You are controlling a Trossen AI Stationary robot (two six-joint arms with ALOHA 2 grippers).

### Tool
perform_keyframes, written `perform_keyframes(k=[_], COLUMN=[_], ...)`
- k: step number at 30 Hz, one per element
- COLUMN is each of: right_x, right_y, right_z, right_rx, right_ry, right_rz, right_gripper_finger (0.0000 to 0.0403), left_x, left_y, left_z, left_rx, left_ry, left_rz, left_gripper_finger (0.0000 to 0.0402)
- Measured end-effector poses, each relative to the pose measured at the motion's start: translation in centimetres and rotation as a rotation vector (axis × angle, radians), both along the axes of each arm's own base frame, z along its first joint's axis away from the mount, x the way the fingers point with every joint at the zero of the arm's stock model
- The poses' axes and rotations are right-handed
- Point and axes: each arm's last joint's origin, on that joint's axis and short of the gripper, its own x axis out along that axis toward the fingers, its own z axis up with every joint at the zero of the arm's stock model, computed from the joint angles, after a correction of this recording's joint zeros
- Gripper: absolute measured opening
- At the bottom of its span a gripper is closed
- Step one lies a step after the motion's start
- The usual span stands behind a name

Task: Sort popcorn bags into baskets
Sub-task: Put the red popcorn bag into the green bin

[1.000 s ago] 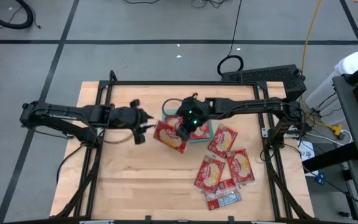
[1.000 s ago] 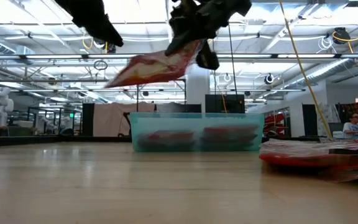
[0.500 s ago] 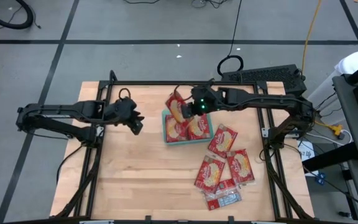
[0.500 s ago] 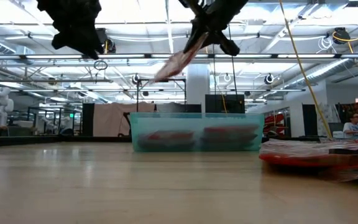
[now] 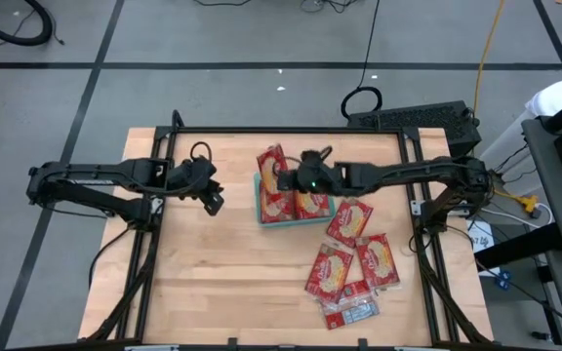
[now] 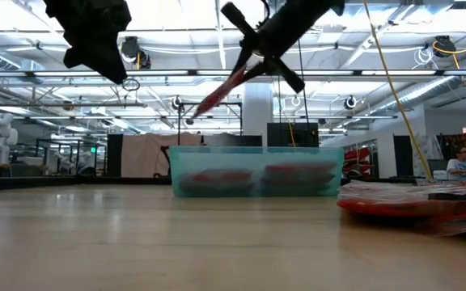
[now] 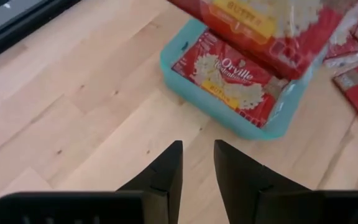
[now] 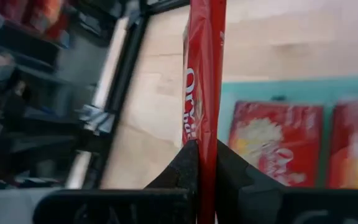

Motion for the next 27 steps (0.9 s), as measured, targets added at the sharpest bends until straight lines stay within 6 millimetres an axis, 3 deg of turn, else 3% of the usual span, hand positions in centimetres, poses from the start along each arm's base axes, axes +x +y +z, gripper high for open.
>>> perform_keyframes(k=[8,11,19,27], right_x=[-1.0,-1.3,-0.5,-0.1], right_y=[2.0,2.3,2.5,3.3], right_z=[-5.8,-7.5,-8.2,-8.6], right_rx=[0.077,0.085,0.095,0.126], right_ry=[-0.111,-0.059,-0.083,-0.099], right_rz=[-0.151,-0.159,-0.143,-0.116], right_gripper_finger=[0.0006,0.0006,0.0009,0.0011], left_x=[1.6,2.5,4.8,5.7], left_y=[0.1,0.1,0.1,-0.2], left_z=[-1.3,-2.0,-3.1,-3.4], left_rx=[0.024,0.025,-0.009,-0.043], left_ry=[0.082,0.092,0.056,0.014], left_rz=[-0.040,-0.042,-0.050,-0.041], left_gripper_finger=[0.0093,0.0093,0.0093,0.0093])
